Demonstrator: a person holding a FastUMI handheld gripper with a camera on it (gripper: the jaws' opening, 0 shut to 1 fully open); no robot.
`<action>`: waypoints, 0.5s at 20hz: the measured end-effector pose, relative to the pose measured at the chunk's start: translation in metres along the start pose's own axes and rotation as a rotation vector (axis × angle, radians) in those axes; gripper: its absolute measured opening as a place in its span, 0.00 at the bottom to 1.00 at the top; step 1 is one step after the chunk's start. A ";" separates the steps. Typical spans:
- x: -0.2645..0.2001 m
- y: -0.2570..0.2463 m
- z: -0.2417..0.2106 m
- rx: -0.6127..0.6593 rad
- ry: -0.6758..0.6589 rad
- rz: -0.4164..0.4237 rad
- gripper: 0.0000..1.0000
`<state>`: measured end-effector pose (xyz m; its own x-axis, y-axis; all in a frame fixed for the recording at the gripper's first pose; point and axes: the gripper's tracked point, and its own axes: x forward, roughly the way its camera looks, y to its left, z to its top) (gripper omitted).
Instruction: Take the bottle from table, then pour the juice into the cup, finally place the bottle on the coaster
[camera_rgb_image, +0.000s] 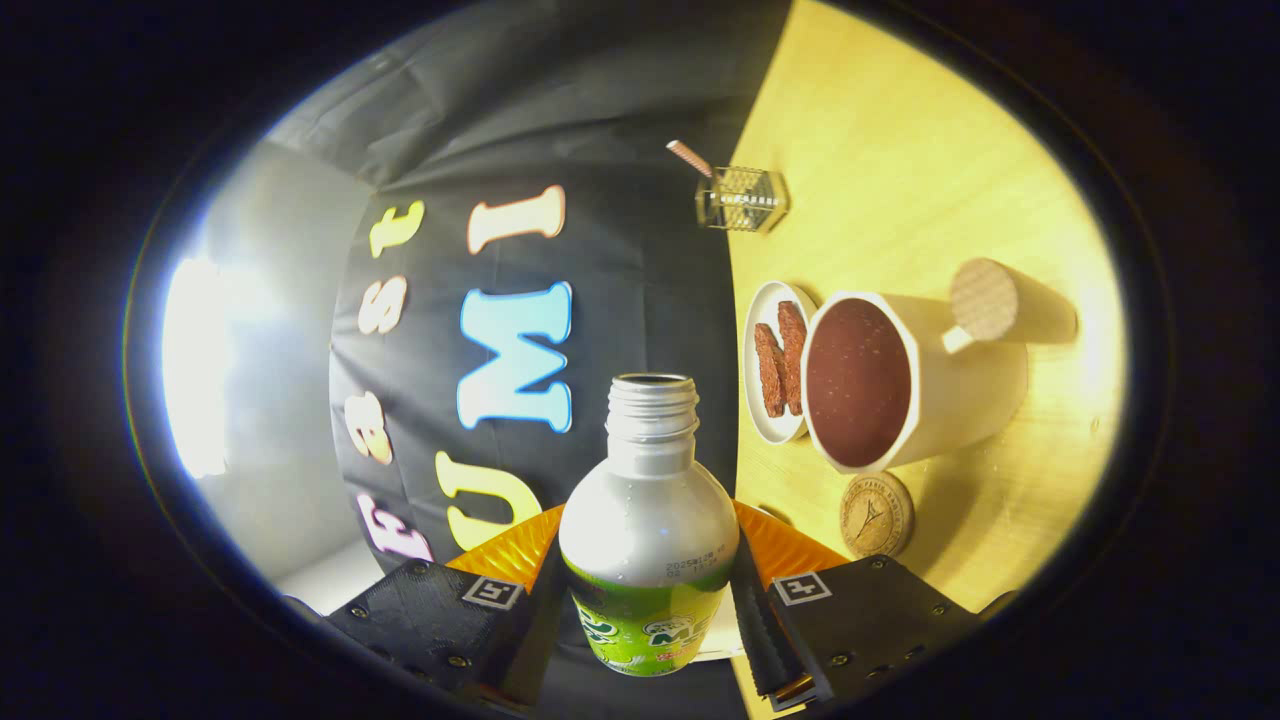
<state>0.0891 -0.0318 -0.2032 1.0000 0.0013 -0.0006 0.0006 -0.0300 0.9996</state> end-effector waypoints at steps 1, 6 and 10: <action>-0.001 -0.001 -0.002 -0.065 0.005 -0.001 0.76; -0.003 -0.002 0.005 -0.408 -0.003 -0.056 0.76; -0.003 -0.009 -0.003 -0.717 0.002 -0.144 0.76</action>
<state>0.0864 -0.0288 -0.2121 0.9901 -0.0422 -0.1336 0.1300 0.6327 0.7634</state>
